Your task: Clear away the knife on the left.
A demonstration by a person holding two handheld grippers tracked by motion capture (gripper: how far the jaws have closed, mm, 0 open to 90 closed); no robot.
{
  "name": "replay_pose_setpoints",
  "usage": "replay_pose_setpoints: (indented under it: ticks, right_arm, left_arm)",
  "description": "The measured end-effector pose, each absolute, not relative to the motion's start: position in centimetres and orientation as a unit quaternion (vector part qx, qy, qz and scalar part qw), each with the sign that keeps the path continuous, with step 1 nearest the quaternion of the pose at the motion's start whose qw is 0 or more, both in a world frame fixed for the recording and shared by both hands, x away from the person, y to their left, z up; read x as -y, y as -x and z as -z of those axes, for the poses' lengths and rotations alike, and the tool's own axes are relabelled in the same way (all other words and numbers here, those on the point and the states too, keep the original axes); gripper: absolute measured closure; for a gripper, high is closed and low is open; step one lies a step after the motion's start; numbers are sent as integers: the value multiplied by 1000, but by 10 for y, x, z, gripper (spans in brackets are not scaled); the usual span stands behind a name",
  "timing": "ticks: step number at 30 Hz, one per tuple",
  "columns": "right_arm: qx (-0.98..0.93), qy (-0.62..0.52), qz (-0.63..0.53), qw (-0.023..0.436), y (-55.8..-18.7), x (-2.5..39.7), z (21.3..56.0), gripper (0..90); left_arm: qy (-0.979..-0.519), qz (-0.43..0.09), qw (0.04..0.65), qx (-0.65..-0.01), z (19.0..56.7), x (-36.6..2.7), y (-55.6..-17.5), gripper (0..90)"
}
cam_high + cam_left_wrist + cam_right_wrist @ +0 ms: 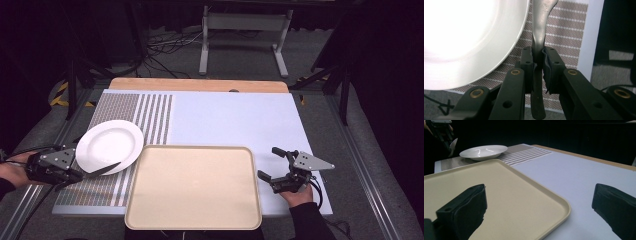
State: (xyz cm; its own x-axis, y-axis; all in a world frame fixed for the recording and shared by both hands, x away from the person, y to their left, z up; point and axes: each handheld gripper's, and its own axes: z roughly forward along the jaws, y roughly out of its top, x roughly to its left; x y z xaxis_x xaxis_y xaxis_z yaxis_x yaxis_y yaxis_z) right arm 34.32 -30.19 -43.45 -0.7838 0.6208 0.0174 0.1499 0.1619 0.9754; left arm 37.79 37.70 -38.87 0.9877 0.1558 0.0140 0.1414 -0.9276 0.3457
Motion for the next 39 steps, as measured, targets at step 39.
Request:
replay_pose_setpoints:
  ticks: [39]
  right_arm:
    - [-731,-272,-593,202,-342,306,434,5]
  left_arm:
    - [-824,-69,472,-307,367,-389,-373,795]
